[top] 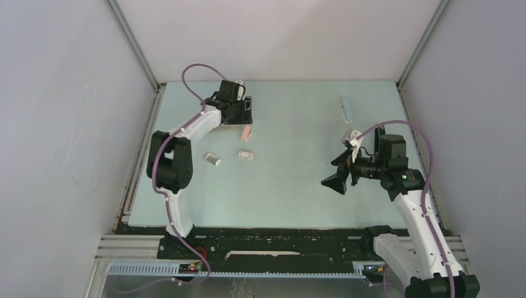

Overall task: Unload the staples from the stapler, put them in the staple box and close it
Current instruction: Move the stapler to the center of the board.

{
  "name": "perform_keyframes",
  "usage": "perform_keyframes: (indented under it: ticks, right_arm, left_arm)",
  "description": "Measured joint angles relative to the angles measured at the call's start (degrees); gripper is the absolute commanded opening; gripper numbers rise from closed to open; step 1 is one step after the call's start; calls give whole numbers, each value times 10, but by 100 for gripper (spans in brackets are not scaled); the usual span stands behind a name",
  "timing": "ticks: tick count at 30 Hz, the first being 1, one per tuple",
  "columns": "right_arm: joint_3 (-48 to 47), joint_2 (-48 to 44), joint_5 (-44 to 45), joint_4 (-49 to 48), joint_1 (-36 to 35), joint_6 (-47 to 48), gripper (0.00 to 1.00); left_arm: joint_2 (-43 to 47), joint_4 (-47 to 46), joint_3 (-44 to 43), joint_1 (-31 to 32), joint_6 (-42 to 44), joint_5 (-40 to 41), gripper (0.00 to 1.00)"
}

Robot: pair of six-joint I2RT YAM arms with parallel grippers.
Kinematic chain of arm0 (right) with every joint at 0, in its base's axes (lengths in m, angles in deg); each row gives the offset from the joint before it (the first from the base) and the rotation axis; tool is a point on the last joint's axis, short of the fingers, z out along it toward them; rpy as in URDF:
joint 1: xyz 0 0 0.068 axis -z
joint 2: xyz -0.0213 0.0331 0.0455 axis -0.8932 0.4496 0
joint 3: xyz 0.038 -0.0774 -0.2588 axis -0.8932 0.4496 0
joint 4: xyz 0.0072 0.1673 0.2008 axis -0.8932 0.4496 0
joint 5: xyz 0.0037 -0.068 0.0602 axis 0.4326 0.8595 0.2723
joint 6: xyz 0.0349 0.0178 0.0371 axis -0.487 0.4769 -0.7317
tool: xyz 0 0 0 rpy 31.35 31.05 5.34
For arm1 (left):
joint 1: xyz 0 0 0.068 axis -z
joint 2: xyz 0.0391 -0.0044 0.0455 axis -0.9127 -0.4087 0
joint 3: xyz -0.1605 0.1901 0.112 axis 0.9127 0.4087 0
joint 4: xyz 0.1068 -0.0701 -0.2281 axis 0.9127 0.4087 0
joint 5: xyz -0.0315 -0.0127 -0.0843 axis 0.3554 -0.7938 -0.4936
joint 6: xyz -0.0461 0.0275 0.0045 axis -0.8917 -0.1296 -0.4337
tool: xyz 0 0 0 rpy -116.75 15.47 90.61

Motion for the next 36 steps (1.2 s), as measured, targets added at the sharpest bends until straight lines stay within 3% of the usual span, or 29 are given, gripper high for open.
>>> perform_keyframes:
  ticks: [6, 19, 26, 32, 36]
  right_arm:
    - [0, -1, 1, 0, -1, 0, 100]
    - [0, -1, 4, 0, -4, 0, 100]
    - [0, -1, 4, 0, -4, 0, 100]
    - [0, -1, 4, 0, -4, 2, 100]
    - [0, -1, 5, 0, -4, 2, 100]
  left_arm:
    - [-57, 62, -59, 12, 30, 5, 64]
    - [-106, 96, -69, 16, 45, 10, 54]
    - [-118, 99, -84, 16, 50, 10, 35]
    - [-120, 99, -88, 16, 56, 12, 3]
    - [-117, 92, -85, 25, 66, 22, 0]
